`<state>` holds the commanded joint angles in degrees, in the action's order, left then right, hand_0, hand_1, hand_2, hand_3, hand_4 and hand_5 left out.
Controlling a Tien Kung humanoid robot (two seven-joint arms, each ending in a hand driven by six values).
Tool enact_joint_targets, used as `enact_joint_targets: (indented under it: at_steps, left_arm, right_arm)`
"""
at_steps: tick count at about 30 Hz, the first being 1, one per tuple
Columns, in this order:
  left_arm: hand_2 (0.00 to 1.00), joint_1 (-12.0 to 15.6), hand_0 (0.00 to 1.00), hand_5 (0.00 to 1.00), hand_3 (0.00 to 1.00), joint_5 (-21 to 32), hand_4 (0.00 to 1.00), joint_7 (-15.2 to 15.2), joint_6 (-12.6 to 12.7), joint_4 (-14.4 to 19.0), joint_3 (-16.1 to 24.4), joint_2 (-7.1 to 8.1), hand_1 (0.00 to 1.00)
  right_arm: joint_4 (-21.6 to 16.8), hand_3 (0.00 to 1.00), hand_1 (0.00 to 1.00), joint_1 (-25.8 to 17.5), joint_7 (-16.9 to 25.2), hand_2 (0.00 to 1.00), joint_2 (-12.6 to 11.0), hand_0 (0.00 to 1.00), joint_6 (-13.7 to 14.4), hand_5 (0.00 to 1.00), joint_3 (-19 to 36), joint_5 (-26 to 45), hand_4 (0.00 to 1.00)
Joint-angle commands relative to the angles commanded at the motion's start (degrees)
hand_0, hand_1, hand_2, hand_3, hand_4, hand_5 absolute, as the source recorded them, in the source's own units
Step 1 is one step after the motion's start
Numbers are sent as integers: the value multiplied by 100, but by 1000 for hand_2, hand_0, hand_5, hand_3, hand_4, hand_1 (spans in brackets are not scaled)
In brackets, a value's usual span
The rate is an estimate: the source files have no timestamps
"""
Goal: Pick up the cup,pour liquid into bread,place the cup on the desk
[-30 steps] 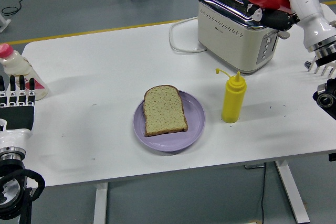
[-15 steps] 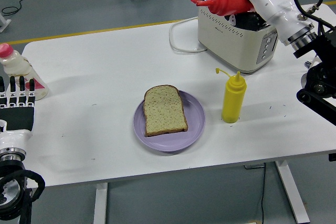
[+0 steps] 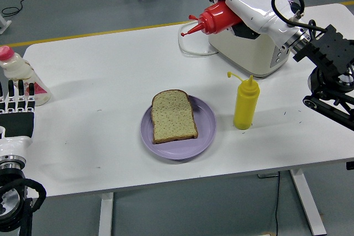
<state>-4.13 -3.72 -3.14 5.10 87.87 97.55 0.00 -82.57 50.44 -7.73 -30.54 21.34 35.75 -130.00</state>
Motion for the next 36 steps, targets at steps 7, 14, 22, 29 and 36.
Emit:
enact_joint_targets:
  at_steps: [7,14,22,29,36]
  left_arm:
    - [930,-13,857,998,833,3,671,0,-1,-1,14,0,866]
    - [931,-19,857,998,833,4,671,0,-2,0,29,0,866]
    - [932,-24,857,998,834,5,671,-1,-3,-1,38,0,866]
    - [932,-25,857,998,834,10,672,-1,-3,-4,46,0,868]
    - [933,-26,859,998,834,14,673,0,-3,-5,43,0,868]
  right_arm:
    - [-8,329,35,444,-283,220,-140,109,-188,90,-749,0,464]
    - [-19,328,36,694,-327,219,-221,109,-241,97,-1250,0,455]
    - [-100,325,36,901,-382,219,-324,108,-253,107,-1205,0,442]
    - [-105,326,37,1025,-521,219,-274,110,-357,120,-1462,0,424]
    - [41,324,37,1216,-605,219,-131,114,-499,114,-2179,0,407]
